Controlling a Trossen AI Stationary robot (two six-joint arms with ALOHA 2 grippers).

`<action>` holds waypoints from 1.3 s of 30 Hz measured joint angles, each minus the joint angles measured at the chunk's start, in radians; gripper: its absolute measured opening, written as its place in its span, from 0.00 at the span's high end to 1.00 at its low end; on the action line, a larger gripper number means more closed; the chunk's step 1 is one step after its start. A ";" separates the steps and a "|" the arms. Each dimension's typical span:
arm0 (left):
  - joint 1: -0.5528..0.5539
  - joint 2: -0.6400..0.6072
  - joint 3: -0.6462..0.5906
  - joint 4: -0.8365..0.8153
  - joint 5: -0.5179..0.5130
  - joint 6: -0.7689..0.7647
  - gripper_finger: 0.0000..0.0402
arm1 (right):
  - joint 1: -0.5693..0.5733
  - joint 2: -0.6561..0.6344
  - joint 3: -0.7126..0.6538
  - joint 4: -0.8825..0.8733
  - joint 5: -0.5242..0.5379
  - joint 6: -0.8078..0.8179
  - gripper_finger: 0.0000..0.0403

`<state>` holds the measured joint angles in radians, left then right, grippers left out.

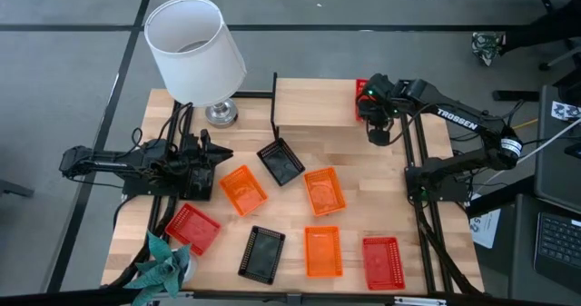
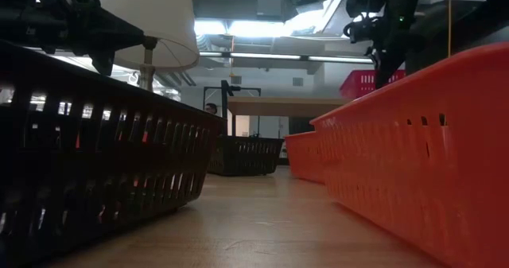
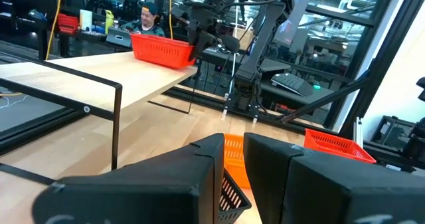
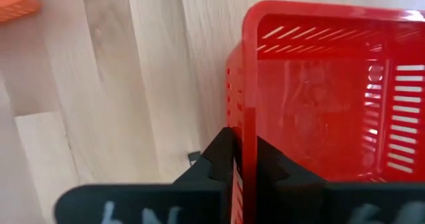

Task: Stack baskets on shelf by color
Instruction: Put the top red bin on the shelf

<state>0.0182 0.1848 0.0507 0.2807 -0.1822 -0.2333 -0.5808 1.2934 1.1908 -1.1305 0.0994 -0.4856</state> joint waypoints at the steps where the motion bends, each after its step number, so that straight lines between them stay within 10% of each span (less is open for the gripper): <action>1: 0.000 0.000 0.000 0.000 0.000 0.000 0.87 | 0.000 0.001 0.000 0.001 -0.001 0.007 0.94; 16: 0.000 0.000 0.000 0.000 0.000 0.000 0.87 | 0.011 0.034 0.000 0.035 -0.004 -0.016 0.40; 33: 0.000 0.000 0.000 -0.003 0.000 0.008 0.87 | 0.151 0.032 0.285 -0.259 0.092 0.158 0.41; 39: 0.000 0.000 0.000 -0.003 0.000 0.008 0.87 | 0.219 -0.005 0.423 -0.441 -0.199 0.387 0.43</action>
<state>0.0181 0.1851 0.0509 0.2774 -0.1822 -0.2253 -0.3622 1.2882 1.6140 -1.5714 -0.0995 -0.0989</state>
